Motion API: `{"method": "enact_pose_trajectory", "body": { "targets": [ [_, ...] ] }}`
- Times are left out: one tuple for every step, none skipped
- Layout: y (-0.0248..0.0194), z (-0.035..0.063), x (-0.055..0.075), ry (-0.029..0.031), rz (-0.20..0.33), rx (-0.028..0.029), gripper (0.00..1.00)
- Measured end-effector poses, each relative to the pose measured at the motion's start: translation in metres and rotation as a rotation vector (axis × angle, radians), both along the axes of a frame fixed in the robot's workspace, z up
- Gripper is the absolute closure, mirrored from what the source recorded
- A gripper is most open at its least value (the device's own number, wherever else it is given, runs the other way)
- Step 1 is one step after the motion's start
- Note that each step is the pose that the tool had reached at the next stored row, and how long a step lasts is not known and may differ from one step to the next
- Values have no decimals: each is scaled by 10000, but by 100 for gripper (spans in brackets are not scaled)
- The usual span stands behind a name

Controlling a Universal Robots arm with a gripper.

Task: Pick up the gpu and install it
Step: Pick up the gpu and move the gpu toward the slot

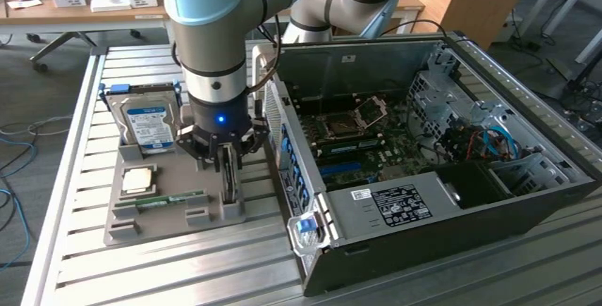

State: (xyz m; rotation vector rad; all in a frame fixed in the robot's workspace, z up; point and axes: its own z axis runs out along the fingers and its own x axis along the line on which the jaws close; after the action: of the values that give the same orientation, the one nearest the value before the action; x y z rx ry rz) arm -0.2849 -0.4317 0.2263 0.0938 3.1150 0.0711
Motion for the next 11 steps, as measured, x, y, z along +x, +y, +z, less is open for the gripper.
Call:
{"method": "enact_pose_trajectory", "body": {
  "targets": [
    [0, 13, 0, 0, 0, 0, 57],
    [0, 27, 0, 1, 0, 0, 57],
    [0, 32, 0, 0, 0, 0, 57],
    [0, 31, 0, -1, 0, 1, 57],
    [0, 31, 0, -1, 0, 1, 57],
    [0, 31, 0, -1, 1, 0, 57],
    [0, 31, 0, 0, 0, 1, 57],
    [0, 31, 0, -1, 0, 0, 57],
    [0, 32, 0, 0, 0, -1, 57],
    [0, 32, 0, 0, 0, -1, 57],
    [0, 32, 0, 1, 0, -1, 57]
  ]
}}
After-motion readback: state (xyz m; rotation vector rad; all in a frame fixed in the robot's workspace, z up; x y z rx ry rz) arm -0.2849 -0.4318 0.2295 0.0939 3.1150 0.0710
